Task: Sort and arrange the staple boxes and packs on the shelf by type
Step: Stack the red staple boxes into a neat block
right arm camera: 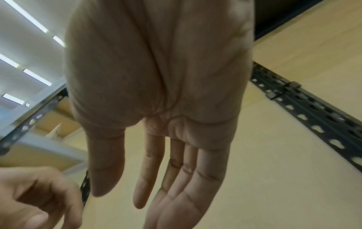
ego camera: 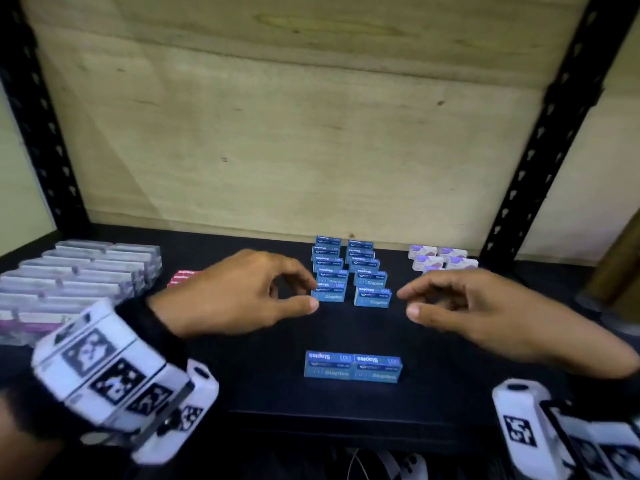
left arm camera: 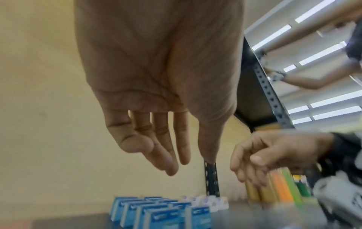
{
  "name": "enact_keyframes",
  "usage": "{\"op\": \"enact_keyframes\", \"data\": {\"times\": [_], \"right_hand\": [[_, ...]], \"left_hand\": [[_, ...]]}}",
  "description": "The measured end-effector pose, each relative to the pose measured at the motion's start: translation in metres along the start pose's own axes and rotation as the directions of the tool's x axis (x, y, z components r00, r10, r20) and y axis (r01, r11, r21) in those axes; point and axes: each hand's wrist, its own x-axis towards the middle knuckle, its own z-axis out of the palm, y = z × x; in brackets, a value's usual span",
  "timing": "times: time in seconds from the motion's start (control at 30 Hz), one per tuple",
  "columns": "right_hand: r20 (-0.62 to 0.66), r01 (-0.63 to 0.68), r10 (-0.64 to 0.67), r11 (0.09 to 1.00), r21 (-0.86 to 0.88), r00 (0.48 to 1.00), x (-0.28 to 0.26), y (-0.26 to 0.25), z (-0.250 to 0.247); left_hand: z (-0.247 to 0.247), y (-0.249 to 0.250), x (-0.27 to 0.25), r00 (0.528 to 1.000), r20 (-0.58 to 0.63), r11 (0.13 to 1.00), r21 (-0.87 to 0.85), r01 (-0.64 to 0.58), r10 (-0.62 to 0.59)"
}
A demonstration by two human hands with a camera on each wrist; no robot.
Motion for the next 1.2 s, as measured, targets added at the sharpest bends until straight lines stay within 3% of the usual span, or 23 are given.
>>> {"op": "enact_keyframes", "data": {"times": [0.17,0.33,0.6,0.83,1.2], "right_hand": [[0.048,-0.029,0.051,0.921,-0.387,0.998,0.052,-0.005,-0.018],[0.118,-0.032,0.120,0.822,-0.568,0.986,0.092,0.002,-0.012],[0.202,-0.031,0.201,0.779,-0.627,0.959,0.112,-0.001,-0.005],[0.203,-0.025,0.201,0.765,-0.643,0.958,0.113,-0.002,0.002],[0.245,0.044,0.129,0.801,-0.596,0.961,0.052,-0.011,0.008]], "left_hand": [[-0.015,-0.003,0.047,0.987,0.157,0.953,0.292,-0.085,0.040],[-0.007,-0.006,0.083,0.957,0.291,0.939,0.333,-0.090,-0.012],[0.017,-0.005,0.106,0.925,0.375,0.888,0.445,-0.115,-0.068],[0.025,-0.001,0.104,0.914,0.395,0.896,0.435,-0.094,-0.096],[0.012,0.009,0.052,0.907,0.419,0.935,0.335,-0.117,-0.036]]}}
